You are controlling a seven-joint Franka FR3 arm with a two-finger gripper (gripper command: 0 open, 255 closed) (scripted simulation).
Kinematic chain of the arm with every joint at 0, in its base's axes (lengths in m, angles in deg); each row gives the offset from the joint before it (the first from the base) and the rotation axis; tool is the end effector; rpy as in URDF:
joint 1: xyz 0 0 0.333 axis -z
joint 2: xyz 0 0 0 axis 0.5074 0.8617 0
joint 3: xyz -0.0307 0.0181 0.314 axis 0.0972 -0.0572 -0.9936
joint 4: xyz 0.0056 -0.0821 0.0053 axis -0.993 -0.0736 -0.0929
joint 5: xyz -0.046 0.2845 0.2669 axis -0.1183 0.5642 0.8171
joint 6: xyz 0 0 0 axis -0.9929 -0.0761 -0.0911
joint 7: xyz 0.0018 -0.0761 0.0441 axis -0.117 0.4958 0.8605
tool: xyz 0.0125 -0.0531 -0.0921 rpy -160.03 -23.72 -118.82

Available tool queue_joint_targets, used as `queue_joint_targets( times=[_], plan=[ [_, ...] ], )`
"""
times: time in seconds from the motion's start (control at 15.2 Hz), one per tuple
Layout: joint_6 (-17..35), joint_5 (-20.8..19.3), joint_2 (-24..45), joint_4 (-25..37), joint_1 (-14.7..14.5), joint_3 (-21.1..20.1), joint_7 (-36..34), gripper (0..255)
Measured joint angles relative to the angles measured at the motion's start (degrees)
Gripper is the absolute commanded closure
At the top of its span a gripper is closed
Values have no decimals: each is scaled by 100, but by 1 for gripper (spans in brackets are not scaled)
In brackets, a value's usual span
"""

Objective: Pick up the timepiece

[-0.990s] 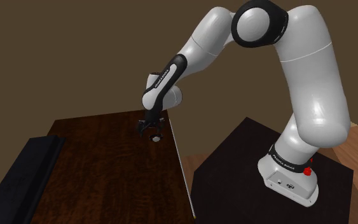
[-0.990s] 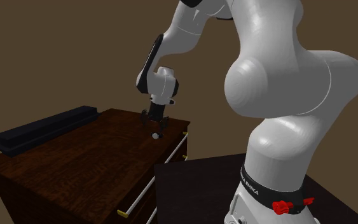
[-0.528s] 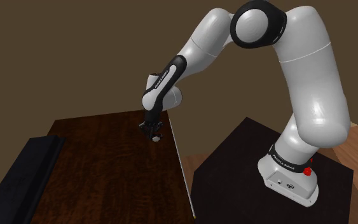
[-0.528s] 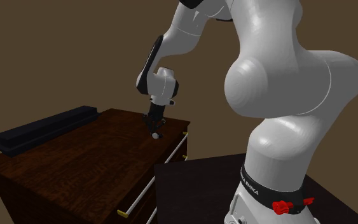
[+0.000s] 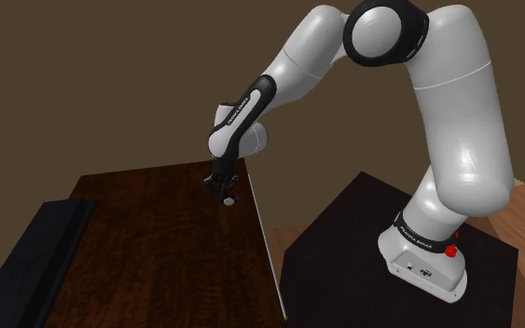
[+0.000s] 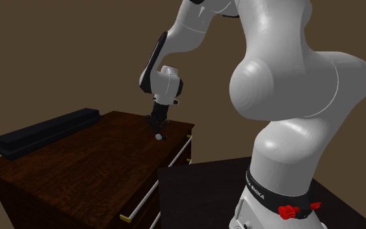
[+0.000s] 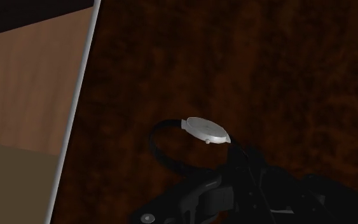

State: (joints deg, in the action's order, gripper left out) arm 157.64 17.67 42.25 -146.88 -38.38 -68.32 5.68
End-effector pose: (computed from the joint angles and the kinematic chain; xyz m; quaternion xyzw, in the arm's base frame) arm 0.5638 0.2039 0.1454 -0.9762 0.1675 0.0379 0.1325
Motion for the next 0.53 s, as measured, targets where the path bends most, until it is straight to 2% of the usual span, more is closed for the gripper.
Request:
queue_joint_targets(
  times=[0.53],
  plan=[
    [-394,-14,-547,-141,11,1,-130,255]
  ],
)
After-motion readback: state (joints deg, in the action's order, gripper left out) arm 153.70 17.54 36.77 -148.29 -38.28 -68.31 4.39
